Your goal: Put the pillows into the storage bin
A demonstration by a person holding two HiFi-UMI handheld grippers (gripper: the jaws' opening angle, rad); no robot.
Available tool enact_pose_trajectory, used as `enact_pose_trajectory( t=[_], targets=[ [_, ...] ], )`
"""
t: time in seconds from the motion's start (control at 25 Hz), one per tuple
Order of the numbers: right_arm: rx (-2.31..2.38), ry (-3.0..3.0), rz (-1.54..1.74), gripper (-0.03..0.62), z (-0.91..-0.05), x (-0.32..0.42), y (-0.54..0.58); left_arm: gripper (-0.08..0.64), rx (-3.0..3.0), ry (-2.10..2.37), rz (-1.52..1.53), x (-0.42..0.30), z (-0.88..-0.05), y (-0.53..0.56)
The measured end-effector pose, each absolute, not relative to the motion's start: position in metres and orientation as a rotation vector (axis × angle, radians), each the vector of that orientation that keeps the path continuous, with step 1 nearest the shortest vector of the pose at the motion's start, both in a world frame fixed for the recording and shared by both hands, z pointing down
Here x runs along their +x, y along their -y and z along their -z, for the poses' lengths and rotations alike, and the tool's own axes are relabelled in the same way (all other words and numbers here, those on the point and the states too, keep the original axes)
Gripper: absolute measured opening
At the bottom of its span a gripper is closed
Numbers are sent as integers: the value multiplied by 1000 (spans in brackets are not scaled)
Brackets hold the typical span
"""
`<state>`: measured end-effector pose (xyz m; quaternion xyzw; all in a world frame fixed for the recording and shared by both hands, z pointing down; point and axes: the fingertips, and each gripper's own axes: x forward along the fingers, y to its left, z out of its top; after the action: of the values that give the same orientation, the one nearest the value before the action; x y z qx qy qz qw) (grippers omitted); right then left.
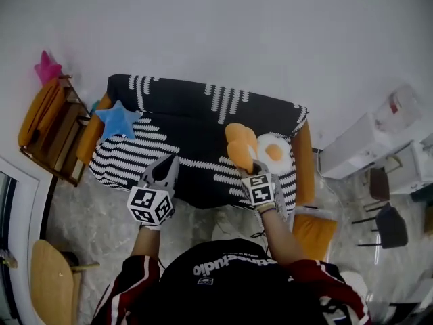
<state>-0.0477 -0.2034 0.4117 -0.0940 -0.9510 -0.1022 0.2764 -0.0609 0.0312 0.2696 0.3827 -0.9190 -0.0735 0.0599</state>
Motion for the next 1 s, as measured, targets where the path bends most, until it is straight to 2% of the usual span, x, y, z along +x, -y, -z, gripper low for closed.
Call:
enact_pose_trajectory(
  t=[0.44, 1.0],
  targets=[
    [-17, 2656, 197, 91, -376, 20, 268, 3, 1480, 2630, 204, -36, -263, 73],
    [355, 2625, 104, 92, -373, 124, 444, 3, 1809, 2400, 185, 14, -255, 265]
  ],
)
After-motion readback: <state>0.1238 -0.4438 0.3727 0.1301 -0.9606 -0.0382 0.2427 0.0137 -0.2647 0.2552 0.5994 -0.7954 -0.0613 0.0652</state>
